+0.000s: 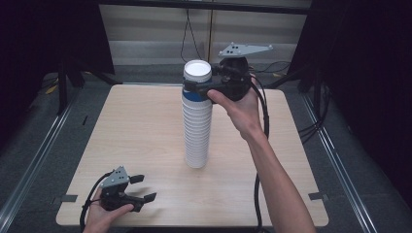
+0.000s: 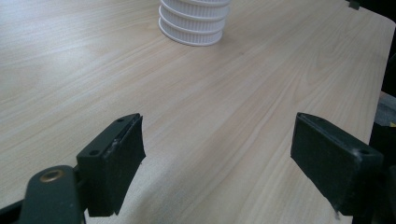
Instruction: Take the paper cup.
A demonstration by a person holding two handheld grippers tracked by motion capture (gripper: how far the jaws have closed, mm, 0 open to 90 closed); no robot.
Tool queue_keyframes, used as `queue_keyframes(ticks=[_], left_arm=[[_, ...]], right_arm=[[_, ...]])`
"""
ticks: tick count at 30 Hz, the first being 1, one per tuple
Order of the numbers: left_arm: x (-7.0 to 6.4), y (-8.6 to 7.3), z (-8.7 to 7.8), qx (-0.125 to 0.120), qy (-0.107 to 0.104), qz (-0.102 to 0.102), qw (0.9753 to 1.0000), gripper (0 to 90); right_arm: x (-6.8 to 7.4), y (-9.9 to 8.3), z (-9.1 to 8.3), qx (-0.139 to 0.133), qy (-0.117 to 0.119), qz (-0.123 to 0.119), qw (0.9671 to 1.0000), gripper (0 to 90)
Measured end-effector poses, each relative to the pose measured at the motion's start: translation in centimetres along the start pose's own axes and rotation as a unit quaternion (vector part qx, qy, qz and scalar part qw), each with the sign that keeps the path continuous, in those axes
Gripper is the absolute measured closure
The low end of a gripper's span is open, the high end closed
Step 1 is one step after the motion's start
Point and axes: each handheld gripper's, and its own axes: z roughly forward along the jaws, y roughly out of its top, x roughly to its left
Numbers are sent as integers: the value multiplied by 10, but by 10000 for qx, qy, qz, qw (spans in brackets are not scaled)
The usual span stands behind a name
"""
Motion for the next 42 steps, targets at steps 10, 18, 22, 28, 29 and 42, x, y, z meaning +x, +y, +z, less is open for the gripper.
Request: queue_keyframes(ticks=[10, 18, 22, 28, 29, 42], left_arm=[[0, 0, 0, 12, -12, 10, 10000, 176], [0, 0, 0, 16, -33, 12, 10000, 180], [-1, 0, 0, 15, -35, 6, 10000, 180], [0, 0, 0, 14, -37, 9, 10000, 180], [0, 0, 0, 13, -37, 8, 10000, 180], [-1, 0, 0, 13, -38, 11, 10000, 180]], right_arm=[[-1, -3, 0, -108, -12, 44, 9999, 263], [0, -4, -2, -366, -34, 77, 9993, 267], [0, -2, -5, -558, -20, 114, 9984, 268], [1, -1, -6, -695, -32, 137, 9975, 269], [1, -1, -7, -739, -22, 133, 9972, 268], [5, 9, -10, -1041, -68, 72, 9945, 270]])
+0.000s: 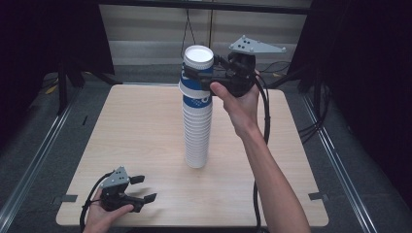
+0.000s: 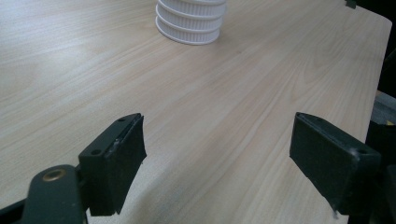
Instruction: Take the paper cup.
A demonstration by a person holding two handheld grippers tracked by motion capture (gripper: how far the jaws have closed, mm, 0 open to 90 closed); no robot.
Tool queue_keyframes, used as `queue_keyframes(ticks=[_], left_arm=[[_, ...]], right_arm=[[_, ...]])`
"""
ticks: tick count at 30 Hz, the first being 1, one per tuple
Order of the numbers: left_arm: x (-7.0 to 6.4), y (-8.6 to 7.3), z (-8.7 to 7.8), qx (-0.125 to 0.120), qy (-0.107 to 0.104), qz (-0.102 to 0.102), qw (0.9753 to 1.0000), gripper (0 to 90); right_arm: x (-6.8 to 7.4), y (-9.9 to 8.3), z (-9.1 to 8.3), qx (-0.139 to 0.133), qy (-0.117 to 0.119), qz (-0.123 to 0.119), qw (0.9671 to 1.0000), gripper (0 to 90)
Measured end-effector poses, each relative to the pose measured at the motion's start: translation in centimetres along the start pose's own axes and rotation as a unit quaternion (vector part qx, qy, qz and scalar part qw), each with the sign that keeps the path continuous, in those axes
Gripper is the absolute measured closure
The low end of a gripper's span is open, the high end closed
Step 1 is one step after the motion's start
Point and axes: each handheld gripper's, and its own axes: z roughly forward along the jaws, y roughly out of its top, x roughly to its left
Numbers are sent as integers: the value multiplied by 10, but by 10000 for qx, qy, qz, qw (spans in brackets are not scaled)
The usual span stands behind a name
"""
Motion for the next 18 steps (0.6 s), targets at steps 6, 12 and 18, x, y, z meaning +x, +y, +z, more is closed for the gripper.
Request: queue_keyframes(ticks=[6, 12, 18], left_arm=[[0, 0, 0, -5, -1, -8, 10000, 180], [0, 0, 1, 7, -19, -11, 10000, 181], [1, 0, 0, -1, -2, -23, 10000, 180]], right_arm=[[0, 3, -2, -101, -7, 0, 9999, 271], [1, 7, -5, -171, 51, -18, 9998, 272], [2, 12, -10, -224, 40, -45, 9997, 275]])
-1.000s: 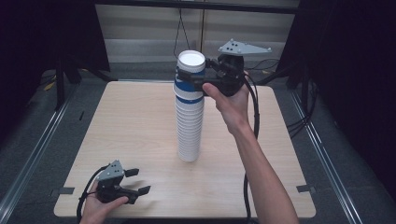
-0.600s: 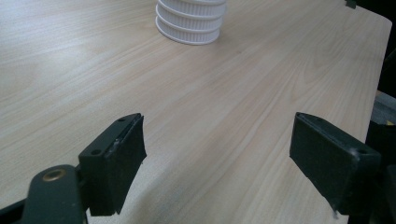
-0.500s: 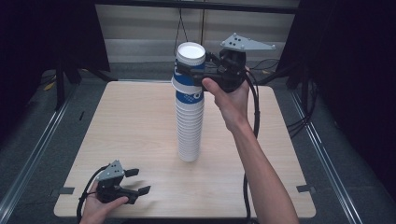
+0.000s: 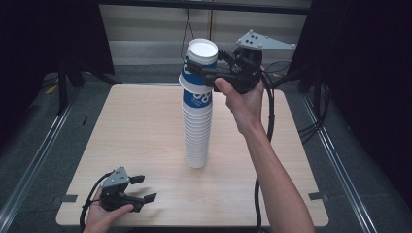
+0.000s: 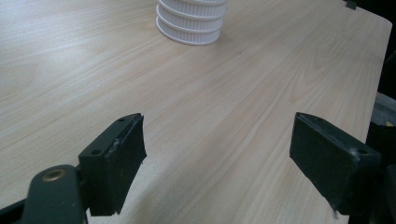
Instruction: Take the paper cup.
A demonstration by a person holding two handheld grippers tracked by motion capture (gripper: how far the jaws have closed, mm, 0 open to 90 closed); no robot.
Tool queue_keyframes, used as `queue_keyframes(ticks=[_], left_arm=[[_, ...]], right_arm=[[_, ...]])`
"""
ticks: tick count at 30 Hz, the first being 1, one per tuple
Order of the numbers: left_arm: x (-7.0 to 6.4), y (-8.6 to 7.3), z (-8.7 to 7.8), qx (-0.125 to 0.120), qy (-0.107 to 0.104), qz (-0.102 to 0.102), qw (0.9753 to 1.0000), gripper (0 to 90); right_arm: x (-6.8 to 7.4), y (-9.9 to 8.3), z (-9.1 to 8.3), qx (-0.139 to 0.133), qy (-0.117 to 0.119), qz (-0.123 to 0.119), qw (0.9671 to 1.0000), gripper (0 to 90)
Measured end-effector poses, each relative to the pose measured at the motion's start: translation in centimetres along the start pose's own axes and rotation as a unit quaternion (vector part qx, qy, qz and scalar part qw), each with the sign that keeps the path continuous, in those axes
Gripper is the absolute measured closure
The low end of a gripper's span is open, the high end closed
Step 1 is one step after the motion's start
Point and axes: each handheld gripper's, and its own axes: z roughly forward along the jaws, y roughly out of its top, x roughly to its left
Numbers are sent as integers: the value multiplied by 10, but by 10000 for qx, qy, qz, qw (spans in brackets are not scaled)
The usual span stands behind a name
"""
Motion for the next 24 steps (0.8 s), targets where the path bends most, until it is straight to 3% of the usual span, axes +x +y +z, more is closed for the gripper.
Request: queue_keyframes(ticks=[13, 24], left_arm=[[-1, 1, 0, -27, -22, 14, 10000, 179], [0, 1, 0, -29, -14, 8, 10000, 180]], right_arm=[[2, 8, -5, -204, -120, 7, 9997, 277], [0, 13, -22, -329, -239, -44, 9992, 278]])
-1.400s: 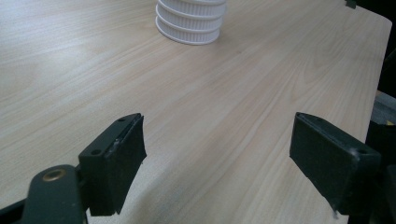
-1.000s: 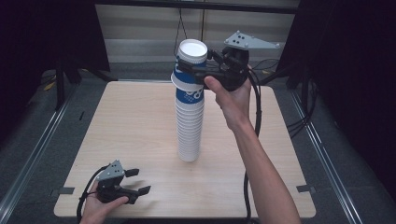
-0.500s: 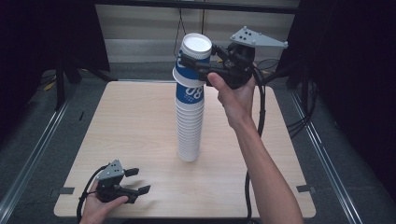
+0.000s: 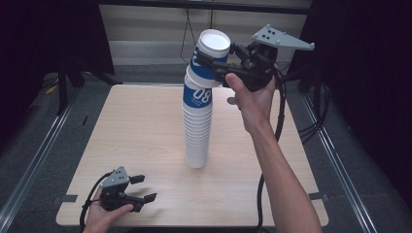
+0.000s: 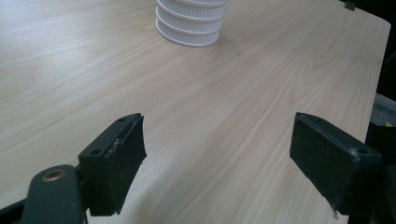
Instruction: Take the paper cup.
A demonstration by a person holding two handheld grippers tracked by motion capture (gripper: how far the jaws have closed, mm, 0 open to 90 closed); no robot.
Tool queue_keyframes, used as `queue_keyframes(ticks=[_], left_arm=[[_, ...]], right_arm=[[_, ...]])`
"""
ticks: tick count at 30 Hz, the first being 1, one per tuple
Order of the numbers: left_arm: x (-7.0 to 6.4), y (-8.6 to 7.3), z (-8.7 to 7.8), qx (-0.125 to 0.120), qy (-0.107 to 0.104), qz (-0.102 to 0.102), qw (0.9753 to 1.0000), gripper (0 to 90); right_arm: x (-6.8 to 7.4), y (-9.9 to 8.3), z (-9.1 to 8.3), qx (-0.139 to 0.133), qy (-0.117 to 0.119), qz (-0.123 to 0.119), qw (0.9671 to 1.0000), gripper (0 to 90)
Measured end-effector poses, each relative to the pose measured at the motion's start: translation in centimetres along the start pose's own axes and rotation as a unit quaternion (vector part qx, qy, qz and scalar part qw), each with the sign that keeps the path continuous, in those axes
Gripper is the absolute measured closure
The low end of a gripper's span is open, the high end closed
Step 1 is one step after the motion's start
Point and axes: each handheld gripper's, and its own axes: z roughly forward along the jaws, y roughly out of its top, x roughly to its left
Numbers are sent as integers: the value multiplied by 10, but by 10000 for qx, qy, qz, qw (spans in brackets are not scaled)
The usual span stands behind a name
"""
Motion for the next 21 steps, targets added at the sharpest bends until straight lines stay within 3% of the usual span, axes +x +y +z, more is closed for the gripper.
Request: queue_keyframes(ticks=[4, 10, 21], left_arm=[[0, 0, 0, -16, 29, 5, 10000, 180], [1, -2, 1, -72, -61, -172, 9998, 179], [0, -1, 2, -169, -30, -62, 9998, 179]], right_arm=[[-5, -1, -8, 0, -78, 25, 10000, 279], [-9, -6, -22, -13, -276, -7, 9996, 280], [-20, -12, -51, -4, -518, 71, 9986, 282]])
